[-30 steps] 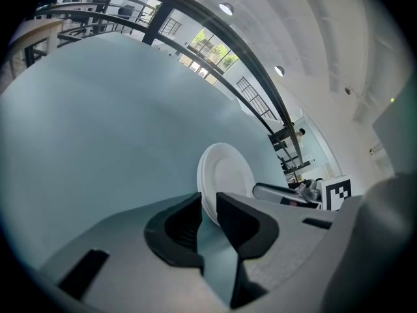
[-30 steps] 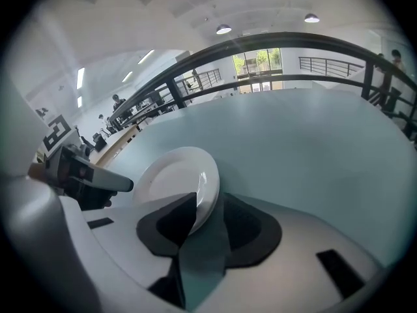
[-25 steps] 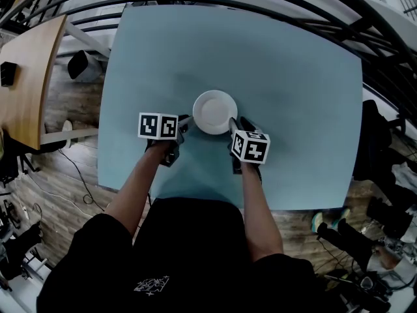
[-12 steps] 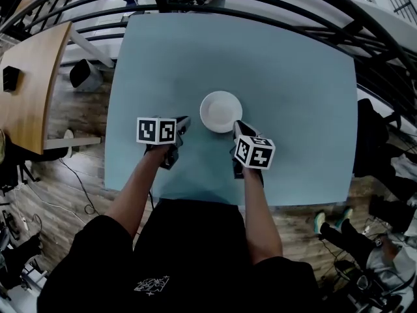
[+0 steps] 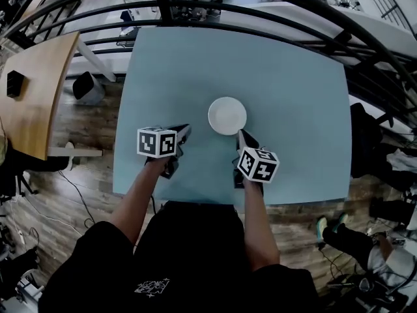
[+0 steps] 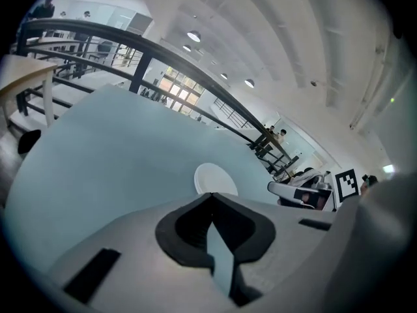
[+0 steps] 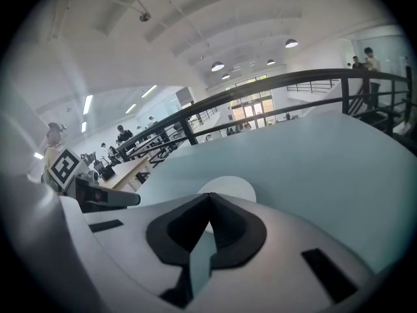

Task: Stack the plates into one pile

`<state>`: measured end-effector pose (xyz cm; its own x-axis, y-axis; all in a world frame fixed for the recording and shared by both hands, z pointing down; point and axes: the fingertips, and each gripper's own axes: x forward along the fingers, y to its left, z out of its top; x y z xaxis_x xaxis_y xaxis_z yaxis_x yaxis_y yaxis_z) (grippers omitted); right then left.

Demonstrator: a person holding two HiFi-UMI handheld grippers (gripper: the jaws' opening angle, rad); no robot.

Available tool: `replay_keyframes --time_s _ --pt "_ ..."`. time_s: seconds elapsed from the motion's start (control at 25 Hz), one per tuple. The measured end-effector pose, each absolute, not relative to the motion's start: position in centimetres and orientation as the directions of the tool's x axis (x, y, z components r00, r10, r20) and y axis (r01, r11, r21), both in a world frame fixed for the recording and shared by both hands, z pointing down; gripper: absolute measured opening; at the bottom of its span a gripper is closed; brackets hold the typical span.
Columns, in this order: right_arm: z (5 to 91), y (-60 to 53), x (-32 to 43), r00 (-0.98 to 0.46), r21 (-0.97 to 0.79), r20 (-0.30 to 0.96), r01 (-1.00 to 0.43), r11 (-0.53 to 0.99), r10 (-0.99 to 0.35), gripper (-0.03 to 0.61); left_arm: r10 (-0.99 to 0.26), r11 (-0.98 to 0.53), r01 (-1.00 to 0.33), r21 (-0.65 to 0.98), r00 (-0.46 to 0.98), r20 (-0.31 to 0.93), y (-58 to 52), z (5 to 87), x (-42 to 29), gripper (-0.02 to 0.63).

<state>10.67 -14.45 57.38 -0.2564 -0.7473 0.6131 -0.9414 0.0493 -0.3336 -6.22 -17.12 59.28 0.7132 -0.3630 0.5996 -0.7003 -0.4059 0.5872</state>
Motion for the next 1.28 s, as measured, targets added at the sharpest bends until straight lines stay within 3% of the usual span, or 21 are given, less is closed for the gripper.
replay_keyframes --time_s 0.48,0.68,1.28 --pt "49.1 -10.8 8.6 -0.179 -0.296 0.452 -0.954 0.043 -0.874 0.008 -0.465 -0.641 -0.671 0.373 0.726 0.506 -14.9 51.2 -8.2 0.009" --pt "45.5 -9.4 7.3 -0.166 -0.272 0.377 -0.96 0.062 -0.911 0.008 -0.508 -0.711 -0.63 0.312 0.767 0.392 -14.2 46.7 -8.7 0.009" --pt "34.8 -9.0 5.6 -0.194 -0.162 0.168 -0.973 0.167 -0.967 0.008 -0.641 -0.735 -0.665 0.135 0.746 0.183 -14.9 35.7 -9.2 0.009"
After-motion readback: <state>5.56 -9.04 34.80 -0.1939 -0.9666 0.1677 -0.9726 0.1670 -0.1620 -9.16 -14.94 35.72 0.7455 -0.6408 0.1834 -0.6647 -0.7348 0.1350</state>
